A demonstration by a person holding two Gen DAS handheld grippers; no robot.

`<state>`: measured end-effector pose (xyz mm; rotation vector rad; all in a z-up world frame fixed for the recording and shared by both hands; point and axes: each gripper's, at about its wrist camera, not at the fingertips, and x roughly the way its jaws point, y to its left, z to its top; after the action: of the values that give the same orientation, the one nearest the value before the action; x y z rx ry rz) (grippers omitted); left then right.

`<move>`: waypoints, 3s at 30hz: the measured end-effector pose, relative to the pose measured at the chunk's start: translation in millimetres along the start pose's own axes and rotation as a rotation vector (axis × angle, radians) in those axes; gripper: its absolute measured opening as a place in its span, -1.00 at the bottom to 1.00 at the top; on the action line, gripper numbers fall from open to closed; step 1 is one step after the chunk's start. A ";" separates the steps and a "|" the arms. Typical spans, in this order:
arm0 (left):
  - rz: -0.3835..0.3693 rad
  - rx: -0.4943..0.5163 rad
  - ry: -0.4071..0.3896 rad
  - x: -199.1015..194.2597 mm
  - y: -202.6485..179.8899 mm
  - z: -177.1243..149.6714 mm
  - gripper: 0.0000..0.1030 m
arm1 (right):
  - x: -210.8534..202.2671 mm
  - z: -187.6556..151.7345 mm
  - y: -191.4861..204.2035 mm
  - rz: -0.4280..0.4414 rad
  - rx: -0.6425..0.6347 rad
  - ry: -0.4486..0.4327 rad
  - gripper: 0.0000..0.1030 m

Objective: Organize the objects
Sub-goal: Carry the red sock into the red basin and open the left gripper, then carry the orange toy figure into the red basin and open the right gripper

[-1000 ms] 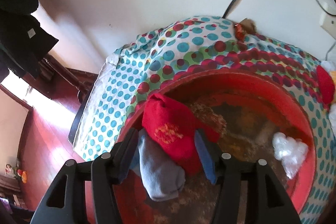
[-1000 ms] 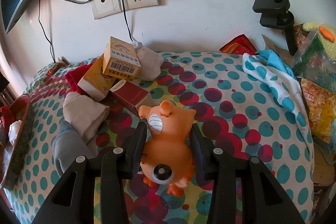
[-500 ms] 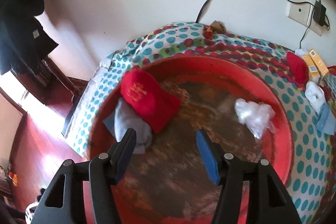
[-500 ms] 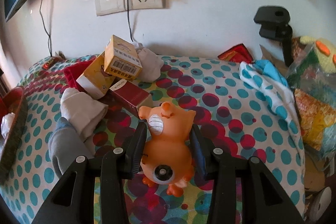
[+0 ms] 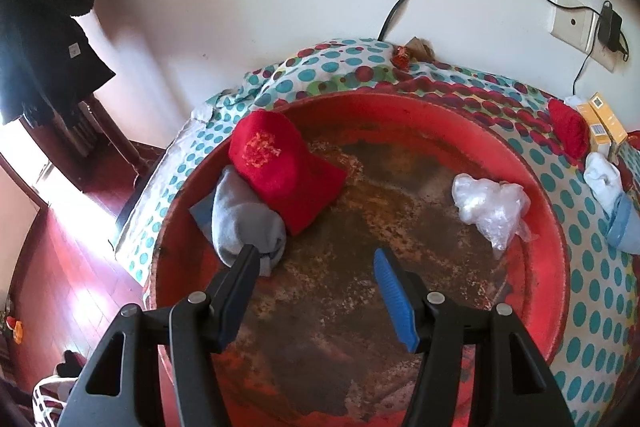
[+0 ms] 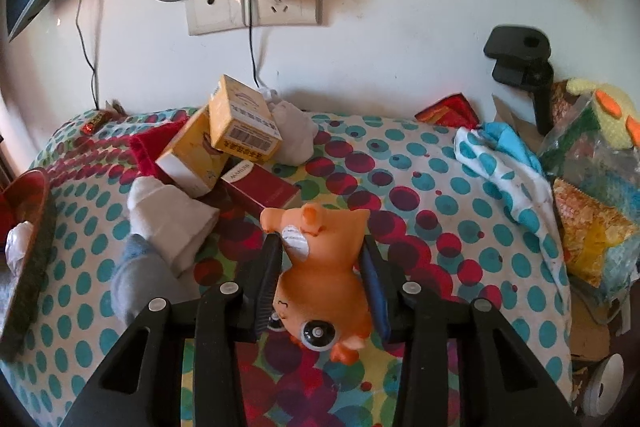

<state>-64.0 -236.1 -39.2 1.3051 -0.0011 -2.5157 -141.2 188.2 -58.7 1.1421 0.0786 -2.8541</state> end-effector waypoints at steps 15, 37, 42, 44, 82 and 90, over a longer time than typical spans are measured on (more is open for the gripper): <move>-0.038 0.011 0.001 -2.7 -6.4 -7.3 0.19 | -71.0 6.8 61.1 0.125 -0.027 -0.073 -0.34; -0.057 -0.006 0.033 11.1 -0.4 -10.3 0.19 | -32.1 -30.1 37.8 0.015 -0.057 0.053 0.25; -0.050 0.019 0.038 13.2 -6.4 -12.1 0.19 | -25.1 -33.1 27.6 -0.028 -0.047 0.054 0.23; -0.043 0.033 0.039 13.2 -8.9 -12.8 0.19 | -29.7 -30.2 16.1 0.001 -0.006 0.018 0.31; -0.030 -0.055 0.044 10.5 27.3 -5.9 0.19 | -68.2 -1.1 111.9 0.239 -0.092 -0.014 -0.29; -0.027 -0.123 0.062 18.8 59.2 -5.9 0.19 | -72.3 6.9 213.6 0.407 -0.222 -0.011 -0.29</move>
<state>-53.6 -296.7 -49.4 1.3414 0.1834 -2.4533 -76.5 -22.0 -8.6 0.9688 0.1412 -2.4247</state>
